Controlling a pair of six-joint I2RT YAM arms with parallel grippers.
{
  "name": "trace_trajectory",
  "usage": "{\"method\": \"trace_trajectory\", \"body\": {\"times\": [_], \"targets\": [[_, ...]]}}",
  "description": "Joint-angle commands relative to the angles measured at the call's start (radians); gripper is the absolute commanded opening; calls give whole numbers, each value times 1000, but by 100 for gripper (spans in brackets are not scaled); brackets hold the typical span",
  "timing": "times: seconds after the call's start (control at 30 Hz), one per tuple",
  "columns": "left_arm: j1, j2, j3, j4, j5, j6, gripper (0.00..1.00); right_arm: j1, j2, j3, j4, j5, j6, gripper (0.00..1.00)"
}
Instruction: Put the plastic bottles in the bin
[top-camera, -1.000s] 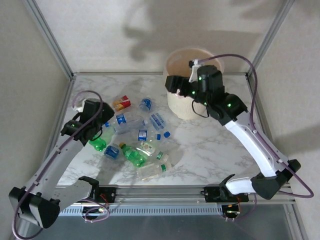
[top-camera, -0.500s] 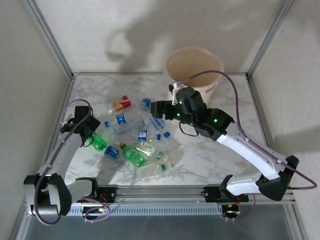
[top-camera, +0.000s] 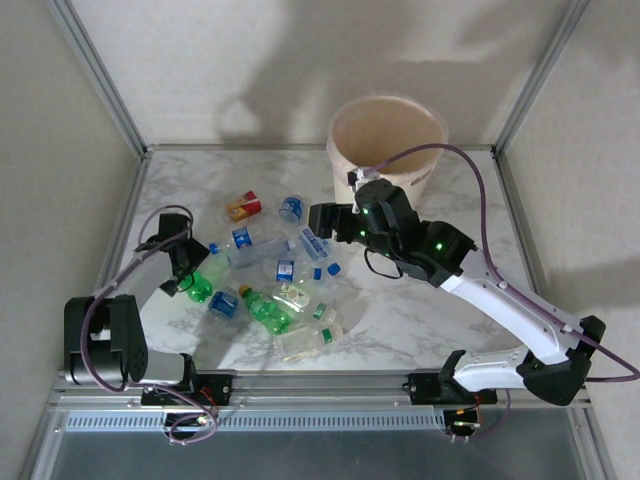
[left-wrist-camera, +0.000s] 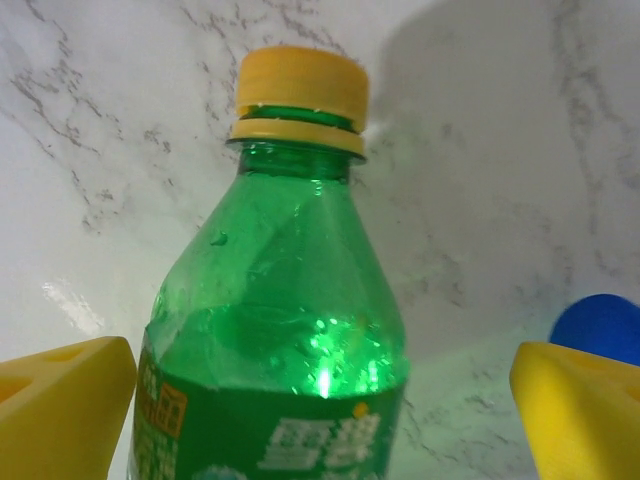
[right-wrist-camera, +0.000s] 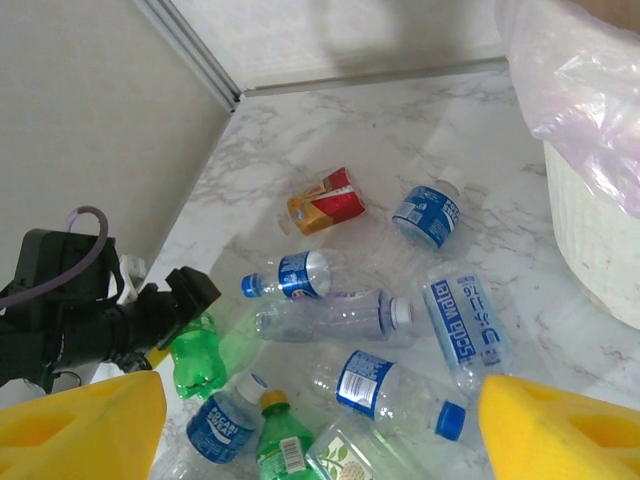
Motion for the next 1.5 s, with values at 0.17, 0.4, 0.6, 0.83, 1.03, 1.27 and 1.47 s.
{"method": "trace_trajectory", "body": {"times": [0.17, 0.4, 0.6, 0.83, 1.03, 1.27, 1.47], "targets": [[9, 86, -21, 42, -30, 36, 94, 15, 5, 4, -42, 44, 19, 85], [9, 128, -14, 55, -7, 64, 80, 16, -25, -54, -15, 41, 63, 84], [9, 82, -26, 60, 4, 72, 71, 17, -1, -32, -26, 21, 66, 82], [9, -38, 26, 10, 73, 83, 64, 26, 5, -22, 18, -10, 70, 82], [5, -158, 107, -36, 194, 58, 61, 43, 22, 3, 11, -22, 66, 81], [-105, -293, 179, 117, 467, -139, 62, 48, 74, -10, 112, -216, 61, 86], [-365, -285, 316, 258, 463, -281, 63, 70, 141, 63, 126, -284, 37, 90]]}}
